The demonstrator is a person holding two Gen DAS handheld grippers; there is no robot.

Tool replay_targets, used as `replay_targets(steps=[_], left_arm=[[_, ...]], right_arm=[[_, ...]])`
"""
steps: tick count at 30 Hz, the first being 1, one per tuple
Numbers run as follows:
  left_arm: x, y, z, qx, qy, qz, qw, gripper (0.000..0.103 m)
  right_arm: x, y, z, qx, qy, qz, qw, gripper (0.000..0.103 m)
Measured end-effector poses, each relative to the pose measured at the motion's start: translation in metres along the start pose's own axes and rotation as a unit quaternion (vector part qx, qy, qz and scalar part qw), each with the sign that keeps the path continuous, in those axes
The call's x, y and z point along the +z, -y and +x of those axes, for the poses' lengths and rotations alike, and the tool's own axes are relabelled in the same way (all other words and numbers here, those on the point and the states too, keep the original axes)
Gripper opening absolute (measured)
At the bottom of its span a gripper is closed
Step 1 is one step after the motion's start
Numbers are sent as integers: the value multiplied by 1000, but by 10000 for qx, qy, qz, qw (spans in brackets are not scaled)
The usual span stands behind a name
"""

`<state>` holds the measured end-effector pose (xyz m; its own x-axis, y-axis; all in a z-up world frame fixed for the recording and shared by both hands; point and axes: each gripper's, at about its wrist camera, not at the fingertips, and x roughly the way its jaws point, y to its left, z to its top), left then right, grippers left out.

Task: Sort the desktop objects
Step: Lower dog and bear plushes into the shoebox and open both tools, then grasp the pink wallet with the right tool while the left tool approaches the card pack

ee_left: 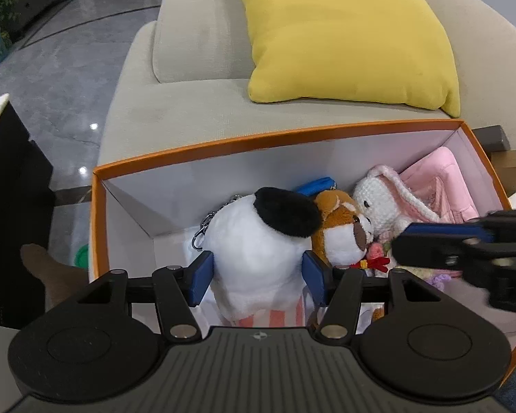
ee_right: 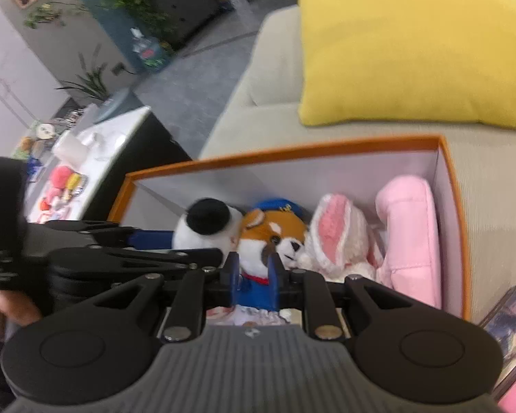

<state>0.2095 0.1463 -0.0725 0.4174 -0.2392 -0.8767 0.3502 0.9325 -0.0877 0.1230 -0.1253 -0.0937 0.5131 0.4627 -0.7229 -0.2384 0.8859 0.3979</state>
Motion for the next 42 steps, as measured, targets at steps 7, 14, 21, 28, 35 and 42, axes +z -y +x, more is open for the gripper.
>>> replay_targets(steps=[7, 14, 21, 28, 35, 42], left_arm=[[0, 1, -7, 48, -20, 15, 10000, 65], [-1, 8, -33, 306, 207, 162, 9992, 66], [-12, 52, -90, 20, 804, 894, 9927, 65], [-36, 141, -120, -560, 1091, 2067, 9707, 65], [-59, 215, -111, -874, 936, 2951, 9469, 65], [-67, 232, -94, -950, 705, 2988, 9470, 65]], right_arm=[[-1, 2, -40, 81, 323, -191, 9993, 26], [-4, 15, -71, -124, 484, -365, 9981, 27], [-19, 42, -123, -459, 685, -719, 9940, 40], [-44, 77, -163, -1171, 106, -1152, 9864, 48], [-69, 116, -145, -1498, -1127, -1371, 9727, 57], [-76, 135, -87, -1648, -2219, -1569, 9482, 58]])
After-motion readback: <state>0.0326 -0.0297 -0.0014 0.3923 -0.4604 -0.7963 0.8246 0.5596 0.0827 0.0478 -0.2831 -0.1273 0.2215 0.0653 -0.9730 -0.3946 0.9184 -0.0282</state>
